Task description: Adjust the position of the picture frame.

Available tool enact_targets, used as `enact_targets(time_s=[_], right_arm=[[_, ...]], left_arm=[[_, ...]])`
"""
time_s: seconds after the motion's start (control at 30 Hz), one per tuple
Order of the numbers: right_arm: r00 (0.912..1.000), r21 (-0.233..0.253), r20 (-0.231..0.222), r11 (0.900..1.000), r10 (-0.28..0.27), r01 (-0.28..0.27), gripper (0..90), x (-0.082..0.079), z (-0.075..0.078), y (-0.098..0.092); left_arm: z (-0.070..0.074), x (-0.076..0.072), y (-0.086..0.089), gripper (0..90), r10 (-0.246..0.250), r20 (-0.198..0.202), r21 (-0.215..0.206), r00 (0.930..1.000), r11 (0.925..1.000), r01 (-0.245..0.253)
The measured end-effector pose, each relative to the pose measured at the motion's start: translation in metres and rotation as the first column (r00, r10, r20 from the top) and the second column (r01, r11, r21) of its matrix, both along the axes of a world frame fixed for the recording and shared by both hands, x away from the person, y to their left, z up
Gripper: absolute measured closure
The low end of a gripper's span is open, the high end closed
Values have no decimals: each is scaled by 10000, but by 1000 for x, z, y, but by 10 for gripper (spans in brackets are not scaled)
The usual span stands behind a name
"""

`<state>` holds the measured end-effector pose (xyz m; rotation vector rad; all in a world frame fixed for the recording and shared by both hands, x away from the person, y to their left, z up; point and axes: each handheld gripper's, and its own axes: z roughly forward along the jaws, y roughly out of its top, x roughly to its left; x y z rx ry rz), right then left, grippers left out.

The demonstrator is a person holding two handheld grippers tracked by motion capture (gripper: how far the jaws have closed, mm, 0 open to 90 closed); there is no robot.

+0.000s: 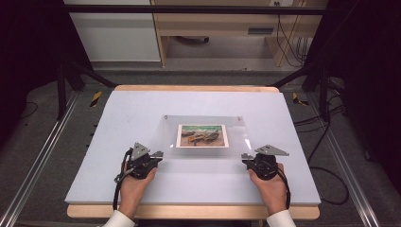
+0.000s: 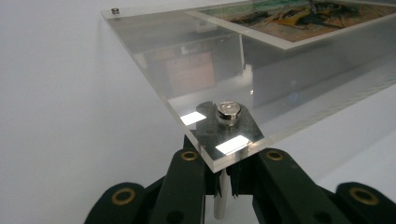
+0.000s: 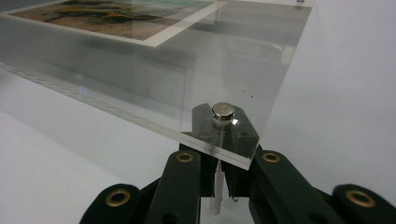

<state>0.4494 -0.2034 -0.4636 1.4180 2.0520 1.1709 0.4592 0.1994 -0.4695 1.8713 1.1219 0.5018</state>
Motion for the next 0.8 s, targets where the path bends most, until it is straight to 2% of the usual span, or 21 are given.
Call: enact_targets(time_s=[0.8], right_arm=[[9997,-170,-241,9999,2,-6,840,2,-5,-1]], left_arm=[[-7,0,-3,837,-40,-152,62,9999,10000,41]])
